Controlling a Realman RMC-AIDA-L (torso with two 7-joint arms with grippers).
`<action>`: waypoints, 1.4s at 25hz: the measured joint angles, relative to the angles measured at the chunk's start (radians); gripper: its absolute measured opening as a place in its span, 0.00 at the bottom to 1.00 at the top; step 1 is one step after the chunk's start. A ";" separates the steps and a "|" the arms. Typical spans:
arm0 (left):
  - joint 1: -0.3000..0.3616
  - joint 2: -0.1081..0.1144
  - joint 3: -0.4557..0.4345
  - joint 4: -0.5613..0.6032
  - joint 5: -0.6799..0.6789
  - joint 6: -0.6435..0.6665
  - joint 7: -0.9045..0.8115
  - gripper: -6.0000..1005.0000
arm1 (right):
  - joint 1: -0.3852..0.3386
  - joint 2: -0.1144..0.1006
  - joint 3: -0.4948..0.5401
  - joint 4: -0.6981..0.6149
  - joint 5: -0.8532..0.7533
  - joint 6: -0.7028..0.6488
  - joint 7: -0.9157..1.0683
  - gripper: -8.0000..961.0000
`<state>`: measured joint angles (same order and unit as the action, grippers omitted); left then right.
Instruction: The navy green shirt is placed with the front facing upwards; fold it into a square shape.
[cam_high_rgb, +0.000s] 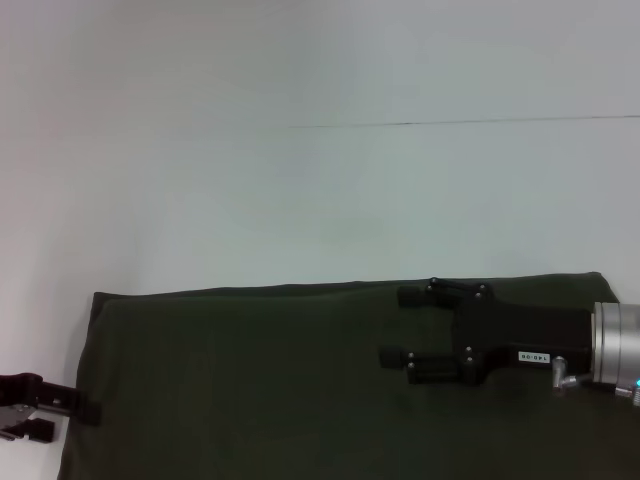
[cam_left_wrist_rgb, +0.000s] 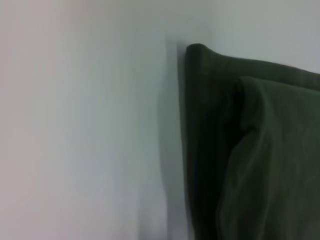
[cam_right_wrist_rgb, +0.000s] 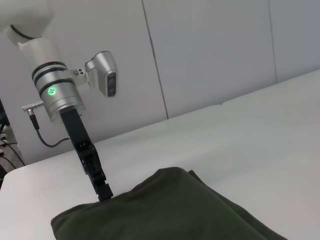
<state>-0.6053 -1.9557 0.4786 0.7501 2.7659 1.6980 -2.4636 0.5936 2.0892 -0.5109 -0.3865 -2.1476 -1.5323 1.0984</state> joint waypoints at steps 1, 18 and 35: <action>0.000 0.000 0.000 0.000 0.000 0.001 0.000 0.80 | 0.000 0.000 -0.001 0.000 0.000 0.000 0.000 0.94; -0.009 -0.007 0.000 -0.017 -0.016 0.004 0.002 0.84 | -0.003 0.000 -0.003 0.000 0.000 0.000 0.002 0.94; -0.021 -0.011 0.004 -0.028 -0.017 -0.003 -0.001 0.84 | -0.003 0.000 -0.004 0.000 0.000 0.006 0.002 0.94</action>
<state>-0.6262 -1.9665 0.4823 0.7224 2.7488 1.6949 -2.4646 0.5905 2.0892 -0.5151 -0.3865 -2.1476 -1.5264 1.1000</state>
